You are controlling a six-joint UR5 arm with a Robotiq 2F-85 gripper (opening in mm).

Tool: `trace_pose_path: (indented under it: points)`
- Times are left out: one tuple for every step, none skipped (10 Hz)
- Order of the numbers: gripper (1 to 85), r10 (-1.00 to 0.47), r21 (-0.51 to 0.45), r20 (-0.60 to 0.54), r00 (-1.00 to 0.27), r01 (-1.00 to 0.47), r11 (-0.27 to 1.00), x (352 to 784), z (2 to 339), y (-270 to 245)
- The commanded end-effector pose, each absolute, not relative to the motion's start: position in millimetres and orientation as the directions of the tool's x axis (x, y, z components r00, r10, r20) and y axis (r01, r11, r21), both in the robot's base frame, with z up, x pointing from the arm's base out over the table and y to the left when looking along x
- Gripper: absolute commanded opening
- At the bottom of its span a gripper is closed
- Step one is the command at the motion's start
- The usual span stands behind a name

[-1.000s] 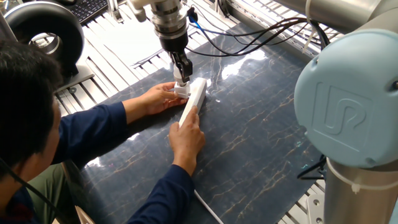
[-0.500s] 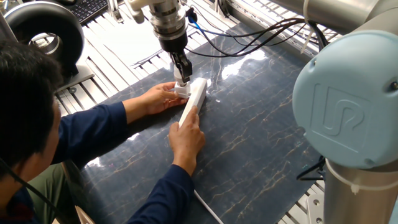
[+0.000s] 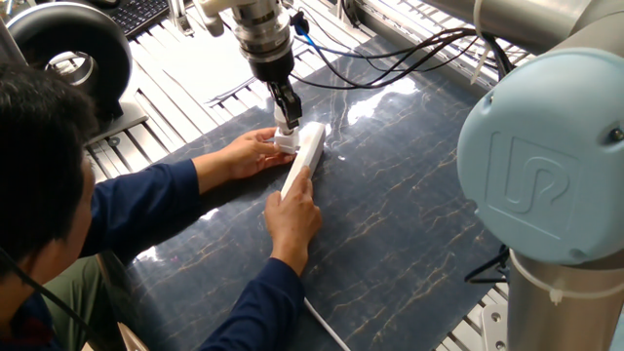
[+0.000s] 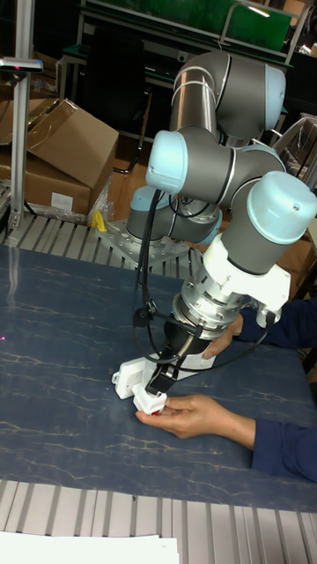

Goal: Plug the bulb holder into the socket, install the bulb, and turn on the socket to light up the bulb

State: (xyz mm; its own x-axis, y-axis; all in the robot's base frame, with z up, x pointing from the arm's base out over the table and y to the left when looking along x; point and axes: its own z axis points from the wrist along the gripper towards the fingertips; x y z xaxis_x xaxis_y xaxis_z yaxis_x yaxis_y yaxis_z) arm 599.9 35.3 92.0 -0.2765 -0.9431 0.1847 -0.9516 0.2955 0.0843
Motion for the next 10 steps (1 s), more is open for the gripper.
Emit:
trace_pose_path:
  points:
    - [1.7, -0.927, 0.099, 0.119, -0.355, -0.925, 0.367, 599, 93, 54]
    - [1.7, -0.921, 0.107, 0.095, -0.377, -0.916, 0.386, 599, 92, 61]
    - [1.7, -0.918, 0.110, 0.086, -0.386, -0.913, 0.394, 599, 92, 63]
    - [1.7, -0.916, 0.124, 0.053, -0.398, -0.907, 0.402, 597, 90, 66]
    - [1.7, -0.914, 0.136, 0.023, -0.404, -0.905, 0.403, 594, 87, 67]
    - [1.7, -0.918, 0.136, 0.014, -0.397, -0.908, 0.395, 594, 86, 62]
    - [1.7, -0.919, 0.137, 0.012, -0.393, -0.910, 0.391, 595, 88, 59]
    - [1.7, -0.918, 0.141, 0.003, -0.396, -0.909, 0.392, 596, 90, 60]
    - [1.7, -0.916, 0.146, -0.009, -0.401, -0.907, 0.396, 598, 93, 63]
    - [1.7, -0.914, 0.151, -0.015, -0.406, -0.905, 0.399, 599, 95, 64]
